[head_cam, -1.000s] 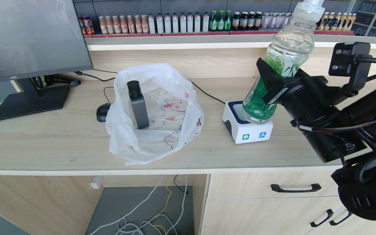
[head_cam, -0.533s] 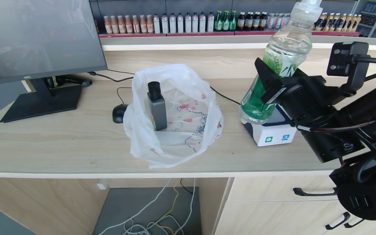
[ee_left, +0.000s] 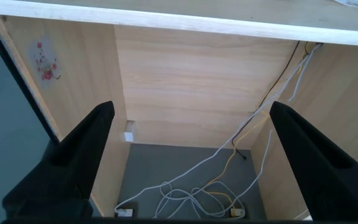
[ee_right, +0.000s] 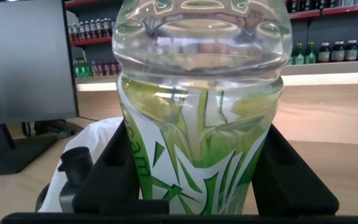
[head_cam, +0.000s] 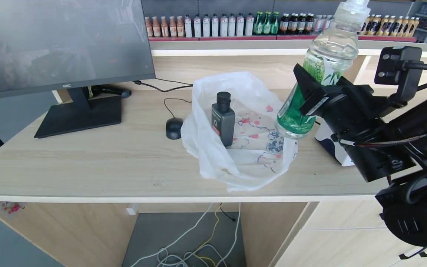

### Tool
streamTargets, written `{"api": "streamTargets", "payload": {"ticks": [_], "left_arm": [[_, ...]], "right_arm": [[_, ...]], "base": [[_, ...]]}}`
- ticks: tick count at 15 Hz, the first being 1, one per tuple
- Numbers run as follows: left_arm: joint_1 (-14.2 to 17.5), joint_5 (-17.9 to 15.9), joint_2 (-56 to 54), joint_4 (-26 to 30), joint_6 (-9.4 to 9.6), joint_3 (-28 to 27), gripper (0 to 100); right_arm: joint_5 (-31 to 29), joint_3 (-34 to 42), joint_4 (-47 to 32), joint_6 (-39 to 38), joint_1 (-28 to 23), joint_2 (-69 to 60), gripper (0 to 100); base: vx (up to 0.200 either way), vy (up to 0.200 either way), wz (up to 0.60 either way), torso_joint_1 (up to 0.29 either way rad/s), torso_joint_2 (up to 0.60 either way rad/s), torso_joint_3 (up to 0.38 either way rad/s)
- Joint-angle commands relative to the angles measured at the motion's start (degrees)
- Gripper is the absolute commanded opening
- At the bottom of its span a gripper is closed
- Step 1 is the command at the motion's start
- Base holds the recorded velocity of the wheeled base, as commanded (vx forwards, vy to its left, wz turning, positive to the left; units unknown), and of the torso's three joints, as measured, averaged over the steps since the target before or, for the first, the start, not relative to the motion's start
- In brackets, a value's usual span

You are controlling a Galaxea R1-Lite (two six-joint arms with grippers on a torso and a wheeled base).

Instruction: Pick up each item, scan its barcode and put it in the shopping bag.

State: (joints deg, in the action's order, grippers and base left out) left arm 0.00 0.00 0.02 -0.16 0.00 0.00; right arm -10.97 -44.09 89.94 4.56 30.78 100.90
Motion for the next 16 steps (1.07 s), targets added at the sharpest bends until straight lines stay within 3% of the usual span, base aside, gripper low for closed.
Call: {"api": "streamTargets", "payload": {"ticks": [1,16], "left_arm": [[0.0,0.0,-0.02,-0.02,0.0,0.0,100],[0.0,0.0,-0.02,-0.02,0.18,0.0,100]], "right_arm": [[0.07,-0.12,0.06,0.01,-0.02,0.35,0],[2.27,-2.31,0.06,1.59,-2.04,11.07,0]], "base": [[0.0,0.0,0.0,0.0,0.0,0.0],[0.0,0.0,0.0,0.0,0.0,0.0]]}}
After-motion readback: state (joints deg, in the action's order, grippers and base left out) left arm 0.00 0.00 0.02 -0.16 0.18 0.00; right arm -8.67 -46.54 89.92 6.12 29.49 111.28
